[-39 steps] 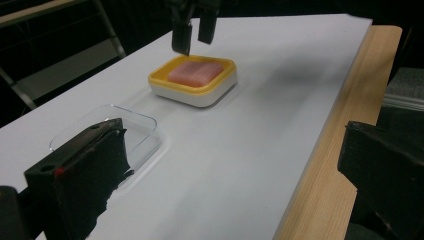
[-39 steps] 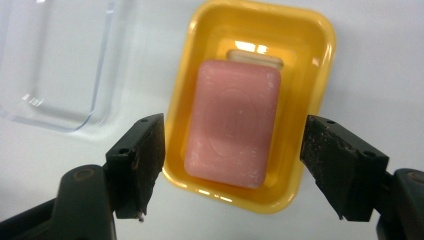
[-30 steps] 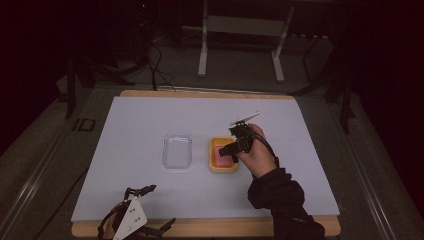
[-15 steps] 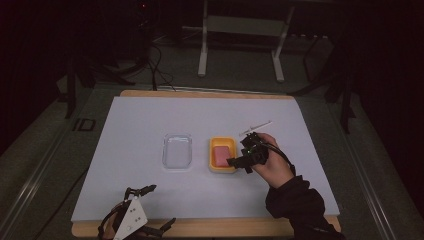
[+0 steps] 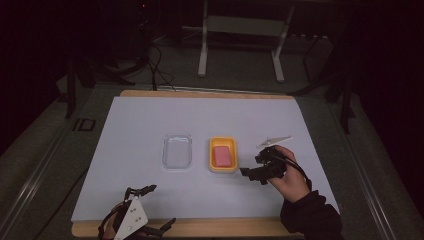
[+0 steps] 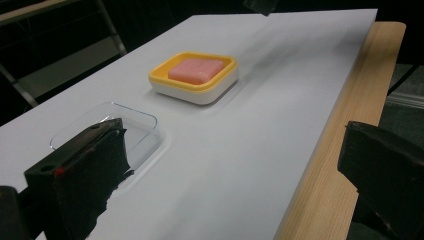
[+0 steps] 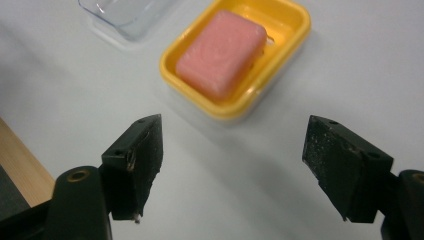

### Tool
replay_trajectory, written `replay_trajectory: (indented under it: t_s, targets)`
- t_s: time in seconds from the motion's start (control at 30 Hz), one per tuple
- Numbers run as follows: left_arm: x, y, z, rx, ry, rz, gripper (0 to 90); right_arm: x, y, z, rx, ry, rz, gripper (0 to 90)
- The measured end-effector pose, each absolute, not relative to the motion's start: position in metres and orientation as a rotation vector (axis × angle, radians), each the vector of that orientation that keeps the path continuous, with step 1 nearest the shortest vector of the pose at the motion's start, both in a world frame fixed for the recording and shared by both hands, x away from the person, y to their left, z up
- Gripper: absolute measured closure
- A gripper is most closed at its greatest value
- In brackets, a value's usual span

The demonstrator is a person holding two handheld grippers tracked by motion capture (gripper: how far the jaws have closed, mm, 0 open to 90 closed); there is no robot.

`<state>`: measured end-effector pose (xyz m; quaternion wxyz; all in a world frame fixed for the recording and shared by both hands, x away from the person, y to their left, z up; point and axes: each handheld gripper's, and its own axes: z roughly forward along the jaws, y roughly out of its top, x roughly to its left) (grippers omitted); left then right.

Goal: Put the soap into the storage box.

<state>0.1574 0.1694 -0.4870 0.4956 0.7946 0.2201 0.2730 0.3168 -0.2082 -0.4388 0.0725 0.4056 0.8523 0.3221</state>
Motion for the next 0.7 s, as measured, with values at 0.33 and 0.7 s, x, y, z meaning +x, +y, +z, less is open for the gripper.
replay_trajectory:
  t_s: [0.33, 0.7]
  targets:
    - [0.157, 0.169, -0.487, 1.928, 0.534, 0.661, 0.5, 0.301, -0.237, -0.456, 1.253, 2.527, 0.954, 24.6]
    - [0.157, 0.169, -0.487, 1.929, 0.535, 0.661, 0.5, 0.288, -0.26, -0.477, 1.344, 2.46, 0.924, 24.6]
